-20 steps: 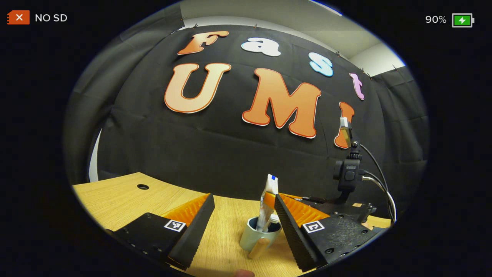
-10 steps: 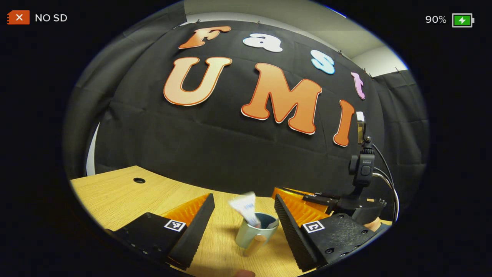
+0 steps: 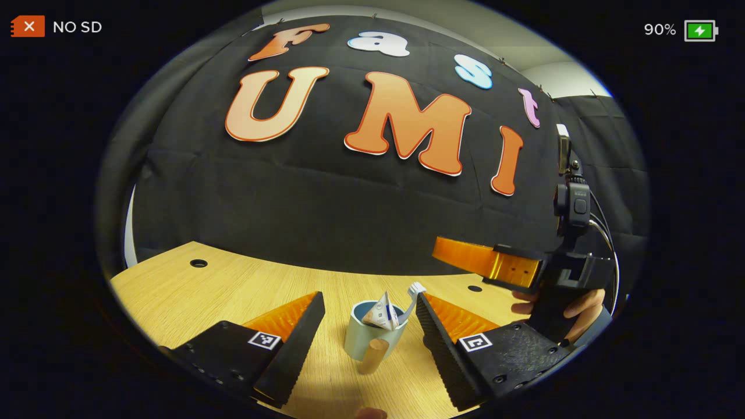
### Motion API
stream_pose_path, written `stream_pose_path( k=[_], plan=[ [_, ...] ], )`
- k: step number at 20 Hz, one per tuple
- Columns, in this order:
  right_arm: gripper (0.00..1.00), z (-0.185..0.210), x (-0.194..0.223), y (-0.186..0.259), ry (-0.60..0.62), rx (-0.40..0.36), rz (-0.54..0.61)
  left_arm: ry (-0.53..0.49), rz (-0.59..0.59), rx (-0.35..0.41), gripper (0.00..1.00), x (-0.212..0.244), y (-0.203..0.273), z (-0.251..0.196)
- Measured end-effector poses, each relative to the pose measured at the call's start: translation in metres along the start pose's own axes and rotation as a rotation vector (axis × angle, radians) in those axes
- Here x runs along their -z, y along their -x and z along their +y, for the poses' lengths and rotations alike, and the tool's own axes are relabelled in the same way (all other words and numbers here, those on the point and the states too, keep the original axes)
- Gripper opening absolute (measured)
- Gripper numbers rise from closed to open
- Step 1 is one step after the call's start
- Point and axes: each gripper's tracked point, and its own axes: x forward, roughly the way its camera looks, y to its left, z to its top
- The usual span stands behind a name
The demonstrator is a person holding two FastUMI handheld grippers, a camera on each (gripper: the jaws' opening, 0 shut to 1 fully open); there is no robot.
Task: Put the toothbrush and toothpaste on the desktop into the cup, then pick up the cup and place it on the coaster on the desktop.
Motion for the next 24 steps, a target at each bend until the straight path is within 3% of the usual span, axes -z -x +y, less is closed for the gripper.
stream_pose_path(
  k=[4, 14, 17, 24],
  plan=[
    [0.74, -0.020, -0.019, 0.019, -0.008, 0.045, -0.015, -0.046, 0.079, -0.004, 0.95, 0.015, 0.001, -0.012],
    [0.75, -0.045, -0.042, 0.080, 0.050, 0.083, 0.012, -0.070, 0.412, -0.072, 0.95, 0.082, -0.034, -0.007],
    [0.75, -0.049, -0.042, 0.098, 0.068, 0.084, 0.039, -0.069, 0.518, -0.102, 0.94, 0.091, -0.041, -0.005],
    [0.75, -0.040, -0.015, 0.130, 0.095, 0.019, 0.129, -0.033, 0.796, -0.052, 0.96, 0.108, -0.046, -0.009]
  ],
)
